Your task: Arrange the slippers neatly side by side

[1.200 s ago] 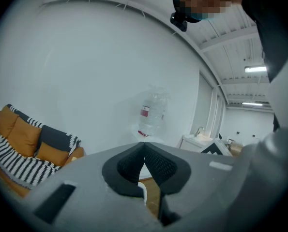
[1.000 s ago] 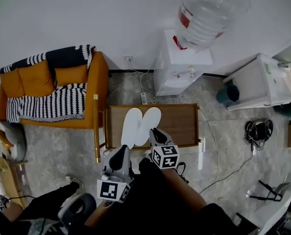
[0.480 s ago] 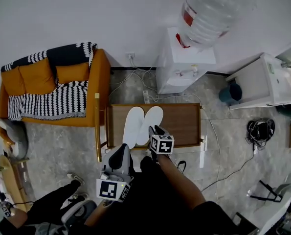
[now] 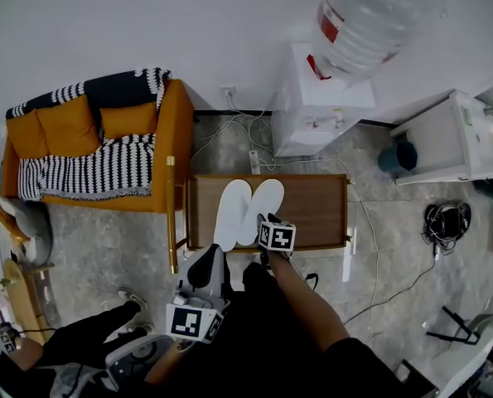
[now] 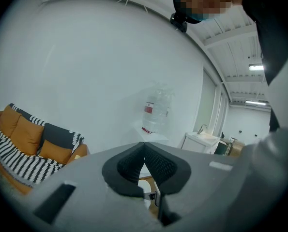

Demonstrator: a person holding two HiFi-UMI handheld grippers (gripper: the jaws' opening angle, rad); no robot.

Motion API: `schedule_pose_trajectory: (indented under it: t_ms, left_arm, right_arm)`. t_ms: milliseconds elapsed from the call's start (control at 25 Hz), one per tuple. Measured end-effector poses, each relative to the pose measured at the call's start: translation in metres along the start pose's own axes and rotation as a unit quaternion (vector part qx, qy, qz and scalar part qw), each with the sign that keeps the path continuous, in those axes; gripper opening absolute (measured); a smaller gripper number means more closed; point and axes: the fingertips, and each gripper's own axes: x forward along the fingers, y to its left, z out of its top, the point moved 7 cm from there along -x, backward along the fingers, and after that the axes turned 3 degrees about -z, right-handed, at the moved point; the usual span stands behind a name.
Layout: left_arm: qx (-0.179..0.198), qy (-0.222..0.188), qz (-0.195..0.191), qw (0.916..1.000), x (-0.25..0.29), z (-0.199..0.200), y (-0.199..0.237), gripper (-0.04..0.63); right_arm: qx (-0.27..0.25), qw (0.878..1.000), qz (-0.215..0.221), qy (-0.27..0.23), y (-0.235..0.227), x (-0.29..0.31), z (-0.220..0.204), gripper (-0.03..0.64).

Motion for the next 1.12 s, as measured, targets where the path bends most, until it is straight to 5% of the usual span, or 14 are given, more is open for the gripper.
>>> schedule_pose_trajectory:
  t_ms: [600,1120]
  left_arm:
    - [-0.006,0.003,0.003,1.0000,-0.004,-0.003,0.005,0.012]
    - [-0.014,0.007,0.000,0.9999,-0.003,-0.007,0.004,0.012]
  right_arm:
    - [0.032,0.998,-0.026,0.051,-0.009,0.038,-0.004,0.095]
    - [0.002,0.998,-0.023,0.059,-0.014,0.034,-0.005,0.034]
